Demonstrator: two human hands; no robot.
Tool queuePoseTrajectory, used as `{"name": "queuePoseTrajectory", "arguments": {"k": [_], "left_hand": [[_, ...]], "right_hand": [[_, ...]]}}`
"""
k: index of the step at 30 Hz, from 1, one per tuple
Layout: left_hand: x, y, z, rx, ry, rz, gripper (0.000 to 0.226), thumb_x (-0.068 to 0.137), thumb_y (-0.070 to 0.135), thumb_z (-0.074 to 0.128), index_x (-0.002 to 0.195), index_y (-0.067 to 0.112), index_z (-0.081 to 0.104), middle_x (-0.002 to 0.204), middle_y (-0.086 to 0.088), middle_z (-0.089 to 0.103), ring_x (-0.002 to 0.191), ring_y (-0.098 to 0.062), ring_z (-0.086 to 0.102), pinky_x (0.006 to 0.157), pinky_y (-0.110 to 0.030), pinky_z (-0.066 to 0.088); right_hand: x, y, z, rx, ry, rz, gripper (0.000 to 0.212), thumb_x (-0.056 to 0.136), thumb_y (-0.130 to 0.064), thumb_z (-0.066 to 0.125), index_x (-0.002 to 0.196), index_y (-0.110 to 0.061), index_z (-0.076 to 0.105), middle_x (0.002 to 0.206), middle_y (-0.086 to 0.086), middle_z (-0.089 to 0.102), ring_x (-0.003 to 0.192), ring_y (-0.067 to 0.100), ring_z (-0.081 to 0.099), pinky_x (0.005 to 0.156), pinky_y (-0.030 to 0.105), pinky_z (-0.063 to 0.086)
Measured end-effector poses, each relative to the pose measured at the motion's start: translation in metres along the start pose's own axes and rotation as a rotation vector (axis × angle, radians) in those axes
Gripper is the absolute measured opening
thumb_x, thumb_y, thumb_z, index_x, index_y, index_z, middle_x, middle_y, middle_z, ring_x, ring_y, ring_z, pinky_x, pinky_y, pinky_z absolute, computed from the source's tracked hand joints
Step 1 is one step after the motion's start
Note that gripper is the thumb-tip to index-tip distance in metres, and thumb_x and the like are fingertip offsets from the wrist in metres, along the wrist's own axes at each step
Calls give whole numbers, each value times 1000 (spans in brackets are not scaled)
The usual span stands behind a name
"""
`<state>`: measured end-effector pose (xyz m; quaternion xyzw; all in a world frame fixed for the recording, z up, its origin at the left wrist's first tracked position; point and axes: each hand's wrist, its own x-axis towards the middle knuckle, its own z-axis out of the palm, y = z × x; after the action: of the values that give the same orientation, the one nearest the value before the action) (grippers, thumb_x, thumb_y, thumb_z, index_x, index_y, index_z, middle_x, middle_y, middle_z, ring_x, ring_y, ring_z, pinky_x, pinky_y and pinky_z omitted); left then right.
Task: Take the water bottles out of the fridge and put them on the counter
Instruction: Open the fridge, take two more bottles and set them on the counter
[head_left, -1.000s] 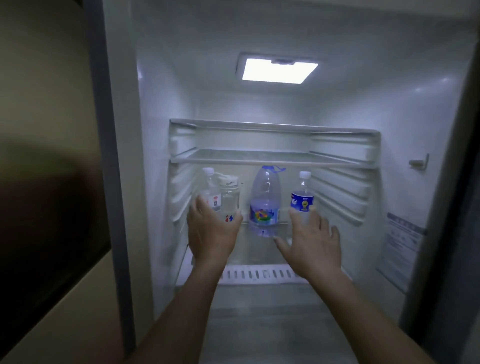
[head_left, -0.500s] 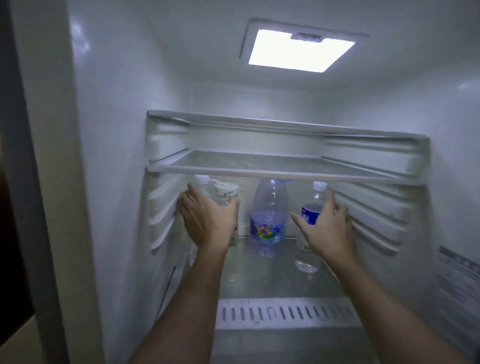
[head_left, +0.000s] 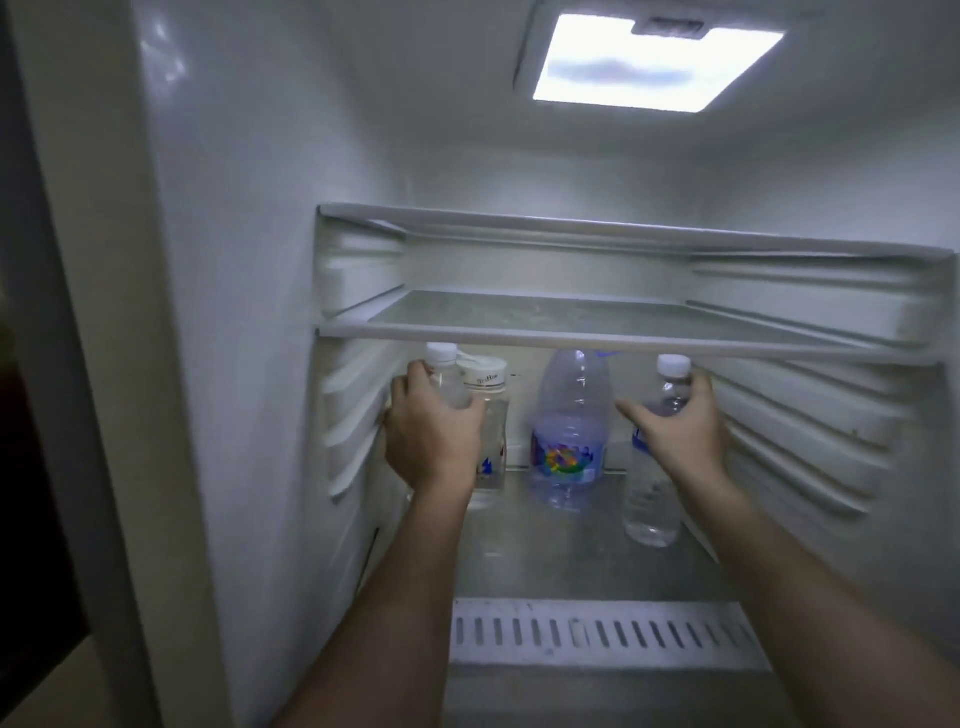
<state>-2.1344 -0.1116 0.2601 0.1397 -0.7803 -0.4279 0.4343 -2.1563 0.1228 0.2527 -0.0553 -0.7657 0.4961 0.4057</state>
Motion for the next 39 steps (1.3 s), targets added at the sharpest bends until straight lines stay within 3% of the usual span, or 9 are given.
{"name": "queuePoseTrajectory", "arguments": {"k": [2,6,10,13,17,21,25,34,39], "left_hand": [[-5,1,-5,38,27,52,50,69,42,81,107,20,59,108,-3,66,96,-31,64,65,-34,42],[-22,-1,-21,120,39,189,54,72,46,80,113,18,60,108,-2,69,93,-26,66,67,-33,47],[-38,4,-41,72,44,225,51,71,45,81,110,18,62,104,-2,71,88,-27,68,65,-31,45],[-48,10,-58,62,39,281,50,70,46,80,107,17,62,99,-2,71,83,-27,69,62,-30,47],[-65,14,-82,63,17,335,48,70,45,80,105,17,62,99,-1,69,80,-28,68,59,-31,50],[-81,18,-109,30,10,332,51,67,43,84,107,19,63,103,-1,71,83,-29,69,64,-34,53],[-96,22,-137,20,8,362,52,67,46,83,107,20,63,104,3,71,84,-26,69,66,-29,44],[-138,36,-192,11,-103,360,51,66,50,82,104,23,62,104,6,70,85,-24,67,71,-36,55],[-167,37,-216,9,-140,376,52,64,53,84,102,24,64,99,9,70,75,-12,55,65,-27,40]], "right_hand": [[-8,0,-2,-96,14,-72,60,70,-40,89,114,-22,53,103,9,68,94,32,66,79,47,57],[-32,-5,-12,-386,118,-331,56,74,-41,84,113,-14,54,103,13,63,86,38,63,64,36,42],[-55,-15,-24,-401,172,-399,52,71,-34,88,102,-5,57,94,18,62,77,41,63,60,36,39],[-70,-24,-38,-398,202,-475,51,68,-33,91,91,-5,55,82,16,59,66,41,61,54,41,47],[-91,-34,-58,-365,169,-547,49,67,-31,92,90,-4,58,78,14,60,64,41,61,51,45,52],[-110,-44,-73,-366,175,-617,51,67,-30,93,95,-1,63,78,14,63,59,40,63,47,41,51],[-126,-58,-90,-339,184,-600,48,69,-34,91,90,-4,59,77,13,60,60,41,62,47,42,51],[-180,-103,-133,-323,95,-510,49,70,-39,86,98,-9,60,85,8,64,70,39,64,57,40,50],[-215,-121,-156,-285,52,-423,47,74,-43,81,101,-13,59,92,3,64,82,33,64,68,43,53]]}}
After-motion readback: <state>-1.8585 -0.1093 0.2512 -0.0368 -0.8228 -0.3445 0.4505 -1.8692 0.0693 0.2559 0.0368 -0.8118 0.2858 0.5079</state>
